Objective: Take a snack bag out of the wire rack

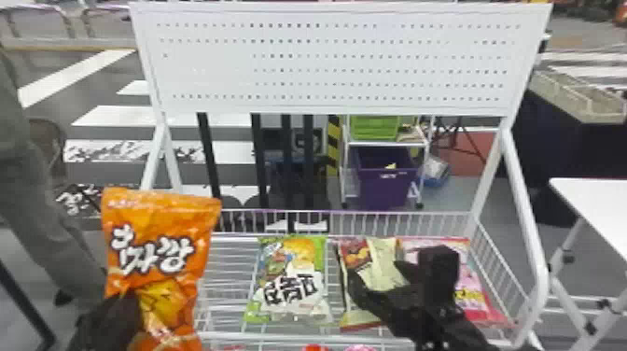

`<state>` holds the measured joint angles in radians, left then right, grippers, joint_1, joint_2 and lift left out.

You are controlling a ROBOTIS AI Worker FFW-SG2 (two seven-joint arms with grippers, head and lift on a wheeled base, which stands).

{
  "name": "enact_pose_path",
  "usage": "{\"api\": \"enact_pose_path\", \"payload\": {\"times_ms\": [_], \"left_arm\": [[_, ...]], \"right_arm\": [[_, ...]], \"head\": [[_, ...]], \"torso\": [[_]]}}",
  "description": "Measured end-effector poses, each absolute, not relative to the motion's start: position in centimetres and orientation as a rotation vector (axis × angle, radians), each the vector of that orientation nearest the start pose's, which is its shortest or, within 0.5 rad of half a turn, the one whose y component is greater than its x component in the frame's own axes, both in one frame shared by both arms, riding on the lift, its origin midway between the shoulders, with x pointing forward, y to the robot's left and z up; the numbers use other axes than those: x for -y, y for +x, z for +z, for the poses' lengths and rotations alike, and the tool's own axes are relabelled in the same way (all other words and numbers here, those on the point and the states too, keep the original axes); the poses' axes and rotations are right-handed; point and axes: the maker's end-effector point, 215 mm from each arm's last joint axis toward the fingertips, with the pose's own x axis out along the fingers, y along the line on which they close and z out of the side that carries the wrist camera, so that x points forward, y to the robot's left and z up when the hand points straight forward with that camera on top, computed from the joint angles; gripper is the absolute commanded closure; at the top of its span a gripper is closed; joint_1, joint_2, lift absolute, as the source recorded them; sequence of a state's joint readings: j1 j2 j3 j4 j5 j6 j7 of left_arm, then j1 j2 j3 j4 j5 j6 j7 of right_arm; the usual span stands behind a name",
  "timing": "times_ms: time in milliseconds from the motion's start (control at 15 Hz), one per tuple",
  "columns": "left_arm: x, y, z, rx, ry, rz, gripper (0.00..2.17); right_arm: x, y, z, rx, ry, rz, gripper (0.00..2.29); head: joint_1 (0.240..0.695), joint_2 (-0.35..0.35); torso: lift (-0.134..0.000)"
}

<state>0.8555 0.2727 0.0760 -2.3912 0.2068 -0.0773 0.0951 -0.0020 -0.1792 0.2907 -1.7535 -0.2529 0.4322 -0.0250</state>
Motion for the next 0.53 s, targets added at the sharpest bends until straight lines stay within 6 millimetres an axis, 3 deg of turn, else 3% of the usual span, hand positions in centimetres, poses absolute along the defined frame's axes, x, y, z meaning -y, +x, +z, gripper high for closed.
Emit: {"api": "enact_pose_path", "payload": {"times_ms": [133, 200, 333, 533], "left_arm": [[-25.9, 36.1, -25.9, 0.039, 0.026, -0.055, 1.96], [-25.9, 36.1, -25.9, 0.04, 0.026, -0.055, 1.96], [-25.9, 36.2, -25.8, 0.04, 0.027, -0.055, 1.96], [-25.9, 36.2, -25.8, 0.043, 0.026, -0.054, 1.96]], "right_arm": [[9.4, 57.2, -40.4, -0.348, 0.015, 0.318, 0.3], [9.3, 57.4, -41.0, -0.366, 0.01, 0.317, 0.67], [9.5, 57.2, -42.2, -0.404, -0.002, 0.314, 2.19], [10.0, 56.9, -42.7, -0.433, -0.016, 0.292, 2.25]], "head": [[0.499, 0.0], [0.499, 0.0], [0.499, 0.0], [0.499, 0.0]], "torso": [[0.0], [0.0], [0.0], [0.0]]}}
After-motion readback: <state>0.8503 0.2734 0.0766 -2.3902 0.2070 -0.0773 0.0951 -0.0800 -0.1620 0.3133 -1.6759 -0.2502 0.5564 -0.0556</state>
